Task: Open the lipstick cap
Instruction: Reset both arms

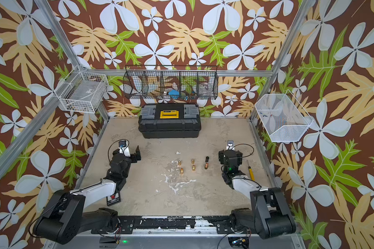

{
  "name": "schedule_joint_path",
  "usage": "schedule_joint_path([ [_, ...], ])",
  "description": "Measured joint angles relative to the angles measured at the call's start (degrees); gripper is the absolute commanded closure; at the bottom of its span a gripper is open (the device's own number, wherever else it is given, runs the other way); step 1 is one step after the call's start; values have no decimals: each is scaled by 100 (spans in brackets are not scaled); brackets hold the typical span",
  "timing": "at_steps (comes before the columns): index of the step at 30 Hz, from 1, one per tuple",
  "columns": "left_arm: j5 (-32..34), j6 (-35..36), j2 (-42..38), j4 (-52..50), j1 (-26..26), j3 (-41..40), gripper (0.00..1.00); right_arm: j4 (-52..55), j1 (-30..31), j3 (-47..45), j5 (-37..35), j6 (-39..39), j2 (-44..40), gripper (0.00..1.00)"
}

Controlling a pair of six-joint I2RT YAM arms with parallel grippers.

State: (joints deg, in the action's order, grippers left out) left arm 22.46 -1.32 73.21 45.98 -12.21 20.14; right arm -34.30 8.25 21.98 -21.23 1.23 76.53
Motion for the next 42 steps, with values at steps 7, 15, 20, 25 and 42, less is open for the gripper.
schedule_joint_path([
  [7,249,341,422,210,155,302,0,-1823,-151,-520,765,-273,669,17],
  [15,-66,188,619,490,160,-240,0,-3088,-503,-1134,1488,-157,866,2],
  [20,-483,85,789,1290,562,-739,1,-3379,-551,-1099,1582,-107,844,0],
  [25,-708,-201,933,2203,846,-1266,0,-3403,-551,-1104,1663,-103,841,0],
  [42,-1150,-254,1003,2647,835,-1073,0,-3464,-551,-1104,1670,-103,841,0],
])
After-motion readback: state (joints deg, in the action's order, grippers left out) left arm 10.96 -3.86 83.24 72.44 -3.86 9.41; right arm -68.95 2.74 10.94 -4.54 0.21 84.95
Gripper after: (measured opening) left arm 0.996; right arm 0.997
